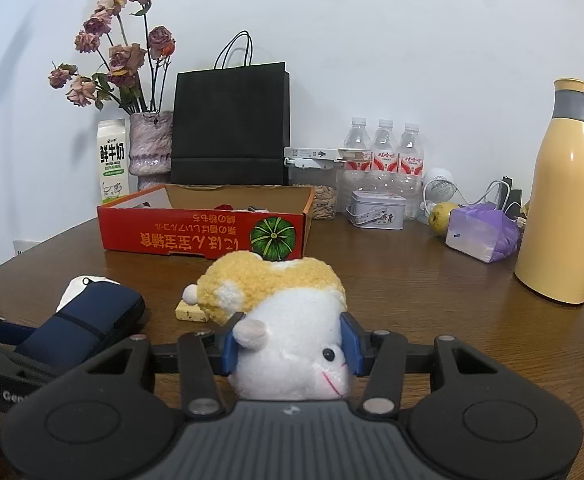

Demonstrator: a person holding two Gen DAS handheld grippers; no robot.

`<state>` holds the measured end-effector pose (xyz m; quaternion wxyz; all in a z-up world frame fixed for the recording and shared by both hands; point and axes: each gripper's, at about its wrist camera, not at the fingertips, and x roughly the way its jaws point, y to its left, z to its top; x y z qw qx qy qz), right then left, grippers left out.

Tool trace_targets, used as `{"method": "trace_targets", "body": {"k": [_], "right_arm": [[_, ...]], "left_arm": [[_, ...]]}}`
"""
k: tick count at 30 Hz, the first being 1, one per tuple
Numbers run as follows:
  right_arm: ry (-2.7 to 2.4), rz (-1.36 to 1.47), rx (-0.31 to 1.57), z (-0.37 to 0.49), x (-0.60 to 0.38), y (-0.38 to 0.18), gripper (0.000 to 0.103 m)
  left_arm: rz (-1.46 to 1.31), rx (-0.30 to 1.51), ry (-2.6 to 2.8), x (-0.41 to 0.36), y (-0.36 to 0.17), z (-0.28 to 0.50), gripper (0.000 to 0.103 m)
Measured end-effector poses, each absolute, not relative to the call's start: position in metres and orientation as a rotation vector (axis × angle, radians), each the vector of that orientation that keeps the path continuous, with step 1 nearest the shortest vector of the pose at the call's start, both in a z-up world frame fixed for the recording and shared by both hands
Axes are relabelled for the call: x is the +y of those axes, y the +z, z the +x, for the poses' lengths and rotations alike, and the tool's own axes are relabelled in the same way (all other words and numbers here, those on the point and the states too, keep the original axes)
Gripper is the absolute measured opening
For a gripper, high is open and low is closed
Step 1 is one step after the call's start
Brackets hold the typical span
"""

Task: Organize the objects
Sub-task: 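Carry the navy case and plush toy over the red box with both tools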

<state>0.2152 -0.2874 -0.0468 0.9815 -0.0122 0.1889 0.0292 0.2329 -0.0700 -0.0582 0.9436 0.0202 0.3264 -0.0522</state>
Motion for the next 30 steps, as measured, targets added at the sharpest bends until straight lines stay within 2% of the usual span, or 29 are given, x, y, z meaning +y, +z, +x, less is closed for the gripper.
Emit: {"method": "trace_targets", "body": {"k": [1,3,9,23,30], "right_arm": [[0.059,-0.025,0.382,0.215,-0.287,-0.047,0.048],[0.058,-0.024,0.386,0.216,-0.287,-0.047,0.048],[0.060,-0.024,0.390,0.216,-0.288,-0.048,0.048],[0.072,-0.027,0.363,0.212,-0.286,-0.049,0.048],[0.078,-0.023,0.351,0.212,-0.280,-0.045,0.048]], "left_arm": [[0.036,0.655,-0.114,-0.069,-0.057,0.231,0.074],[0.023,0.650,-0.118,-0.068,-0.056,0.231,0.071],[-0.003,0.630,-0.125,-0.063,-0.054,0.228,0.068],[-0.013,0.485,-0.076,-0.057,-0.042,0.198,0.068],[-0.043,0.479,-0.067,-0.049,-0.032,0.200,0.067]]}}
